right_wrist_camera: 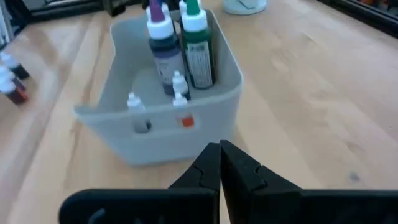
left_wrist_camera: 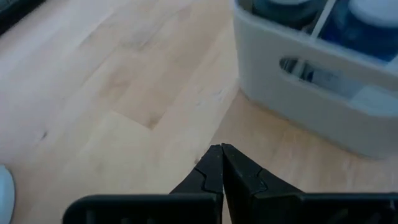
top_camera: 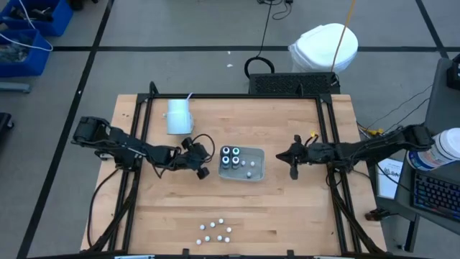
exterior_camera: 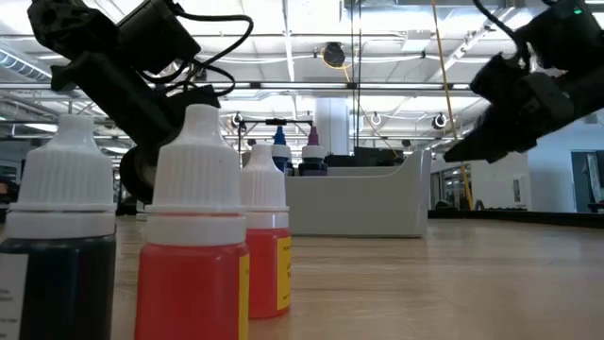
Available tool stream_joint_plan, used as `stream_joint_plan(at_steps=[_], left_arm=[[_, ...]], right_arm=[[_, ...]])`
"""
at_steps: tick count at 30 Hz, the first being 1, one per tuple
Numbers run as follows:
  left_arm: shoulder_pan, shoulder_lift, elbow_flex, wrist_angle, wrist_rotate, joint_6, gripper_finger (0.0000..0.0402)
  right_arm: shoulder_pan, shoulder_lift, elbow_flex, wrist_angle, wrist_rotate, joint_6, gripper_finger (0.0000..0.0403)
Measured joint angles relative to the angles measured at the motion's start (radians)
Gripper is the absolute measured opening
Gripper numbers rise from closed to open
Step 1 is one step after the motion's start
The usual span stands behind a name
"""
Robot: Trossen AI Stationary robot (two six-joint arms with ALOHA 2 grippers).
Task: Pick & Place food coloring
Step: Adjust the white container
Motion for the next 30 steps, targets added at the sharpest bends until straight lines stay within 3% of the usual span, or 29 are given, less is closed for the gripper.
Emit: stream_joint_plan(at_steps=[4,17,30], left_arm=[[0.000,0.000,0.000,-0.017,0.008,-0.031,0.0003],[-0.001,0.083,0.000,0.083,0.122,0.037,0.0002],[-0.027,0.117,0.065,0.101,0.183,0.073,0.0001]], right_arm=[[0.000,0.092,0.031,-0.027,-0.001,0.012,0.0000],[-0.001,0.315,0.072,0.215,0.022,-0.038,0.0000],[-0.003,0.349,0.073,0.262,0.047,-0.082,0.0000]])
